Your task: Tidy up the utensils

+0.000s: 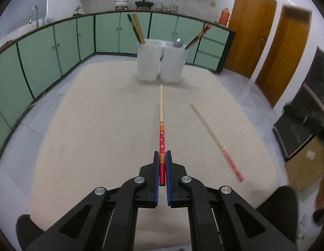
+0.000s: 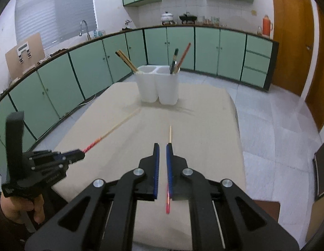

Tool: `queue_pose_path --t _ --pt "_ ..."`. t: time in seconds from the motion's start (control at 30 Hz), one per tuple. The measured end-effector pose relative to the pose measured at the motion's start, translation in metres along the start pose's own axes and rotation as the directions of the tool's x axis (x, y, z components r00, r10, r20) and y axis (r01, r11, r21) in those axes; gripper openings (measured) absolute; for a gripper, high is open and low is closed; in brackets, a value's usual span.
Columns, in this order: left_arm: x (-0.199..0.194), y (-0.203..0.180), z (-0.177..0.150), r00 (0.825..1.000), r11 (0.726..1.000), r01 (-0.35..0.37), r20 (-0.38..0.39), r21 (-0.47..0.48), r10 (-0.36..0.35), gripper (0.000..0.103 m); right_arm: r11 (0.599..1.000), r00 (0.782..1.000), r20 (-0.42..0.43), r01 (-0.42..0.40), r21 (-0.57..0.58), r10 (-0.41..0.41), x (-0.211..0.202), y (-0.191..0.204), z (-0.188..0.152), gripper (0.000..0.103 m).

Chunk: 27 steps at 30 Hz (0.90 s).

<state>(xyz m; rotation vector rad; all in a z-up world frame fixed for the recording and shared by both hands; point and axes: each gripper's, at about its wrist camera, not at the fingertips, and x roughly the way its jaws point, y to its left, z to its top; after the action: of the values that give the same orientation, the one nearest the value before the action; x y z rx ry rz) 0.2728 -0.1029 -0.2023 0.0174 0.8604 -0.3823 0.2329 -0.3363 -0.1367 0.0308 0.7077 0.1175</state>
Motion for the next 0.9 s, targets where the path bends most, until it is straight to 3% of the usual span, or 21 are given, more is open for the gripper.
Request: queue_pose_path --t 0.07,0.23,0.33,0.37,0.43,0.47,0.57,0.63,0.7,0.77,0.9 --pt "0.011 0.006 -0.012 1.000 1.000 0.008 -0.014 -0.008 -0.008 0.006 1.000 1.000 0.004 -0.002 0.008 0.002 0.007 -0.001 -0.009 0.006" --pt "0.043 0.008 -0.056 0.997 0.999 -0.025 -0.066 0.021 0.027 0.009 0.998 0.998 -0.057 0.009 0.060 -0.006 0.044 0.000 -0.072 0.010" --pt "0.038 0.002 -0.076 0.999 0.998 -0.027 -0.028 0.052 0.028 0.032 0.997 0.995 -0.094 0.032 0.069 -0.025 0.054 0.003 -0.102 0.014" --pt "0.036 -0.001 -0.080 0.999 0.997 -0.029 -0.019 0.069 0.031 0.049 0.997 0.995 -0.089 0.045 0.066 -0.039 0.054 0.004 -0.107 0.020" --pt "0.033 -0.005 -0.087 0.999 0.995 -0.034 -0.007 0.093 0.035 0.054 0.995 0.996 -0.073 0.066 0.075 -0.060 0.053 0.002 -0.115 0.032" --pt "0.033 -0.006 -0.088 0.999 0.994 -0.037 -0.003 0.098 0.037 0.054 0.994 0.996 -0.069 0.067 0.086 -0.061 0.053 0.000 -0.117 0.036" --pt "0.035 -0.004 -0.086 0.999 0.995 -0.042 0.006 0.085 0.042 0.053 0.994 0.995 -0.090 0.052 0.099 -0.044 0.061 -0.004 -0.119 0.037" --pt "0.038 -0.004 -0.083 0.999 0.995 -0.048 0.012 0.084 0.047 0.046 0.992 0.992 -0.122 0.042 0.115 -0.028 0.071 -0.008 -0.121 0.036" --pt "0.038 -0.004 -0.082 1.000 0.996 -0.024 0.019 0.081 0.022 0.026 0.991 0.989 -0.144 0.038 0.131 -0.019 0.079 -0.012 -0.125 0.035" --pt "0.039 -0.004 -0.081 1.000 0.996 -0.013 0.027 0.085 0.011 0.018 0.991 0.990 -0.137 0.036 0.127 -0.018 0.079 -0.011 -0.124 0.035" --pt "0.043 -0.006 -0.078 0.999 0.995 0.001 0.042 0.104 -0.006 0.015 0.992 0.989 -0.143 0.040 0.117 -0.023 0.081 -0.009 -0.123 0.034"
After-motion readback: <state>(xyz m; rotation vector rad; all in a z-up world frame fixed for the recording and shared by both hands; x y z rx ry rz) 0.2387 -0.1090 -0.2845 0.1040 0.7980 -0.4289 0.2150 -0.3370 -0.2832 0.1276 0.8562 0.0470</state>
